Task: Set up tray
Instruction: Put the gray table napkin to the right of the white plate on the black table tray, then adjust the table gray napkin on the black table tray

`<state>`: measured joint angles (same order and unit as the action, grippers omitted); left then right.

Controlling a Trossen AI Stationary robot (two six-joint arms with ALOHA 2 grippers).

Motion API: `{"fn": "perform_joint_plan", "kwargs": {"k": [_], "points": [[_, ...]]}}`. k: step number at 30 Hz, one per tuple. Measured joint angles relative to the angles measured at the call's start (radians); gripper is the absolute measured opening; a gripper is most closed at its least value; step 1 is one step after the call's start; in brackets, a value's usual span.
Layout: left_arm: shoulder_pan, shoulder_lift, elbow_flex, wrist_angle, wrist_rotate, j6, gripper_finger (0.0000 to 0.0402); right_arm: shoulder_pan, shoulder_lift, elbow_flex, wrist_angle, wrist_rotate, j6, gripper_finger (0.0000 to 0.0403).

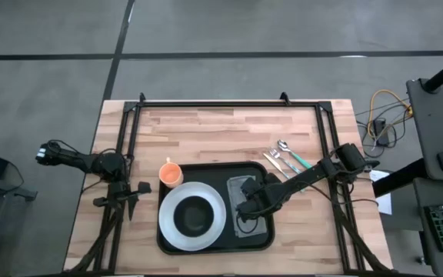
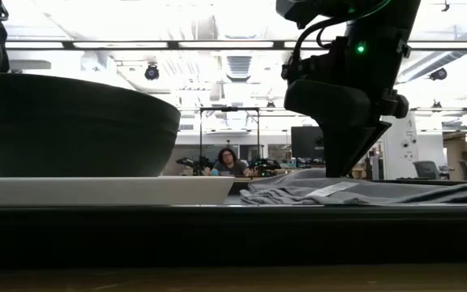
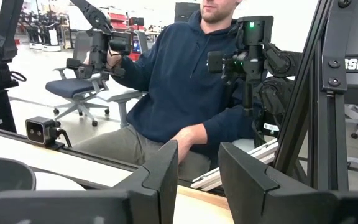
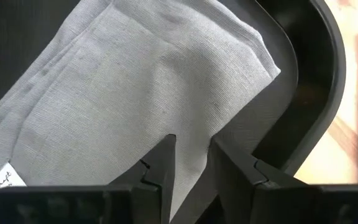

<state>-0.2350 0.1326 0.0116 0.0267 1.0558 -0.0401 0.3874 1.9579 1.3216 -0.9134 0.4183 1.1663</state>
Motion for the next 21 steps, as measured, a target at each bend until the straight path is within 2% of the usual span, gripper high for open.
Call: {"fn": "perform_joint_plan", "kwargs": {"k": [5,13,21], "points": [[0.0,0.0,0.0,0.0,0.0,0.0,0.0098,-0.002,-0.003,0.008,-0.007,-0.001,-0.028,0.0088],[0.0,0.0,0.0,0.0,0.0,0.0,0.0098,0.017,-0.006,0.111,-0.007,-0.012,-0.162,0.0074],[0.0,0.0,0.0,0.0,0.0,0.0,0.0098,0.111,-0.007,0.163,0.013,-0.14,-0.179,0.0069]]}}
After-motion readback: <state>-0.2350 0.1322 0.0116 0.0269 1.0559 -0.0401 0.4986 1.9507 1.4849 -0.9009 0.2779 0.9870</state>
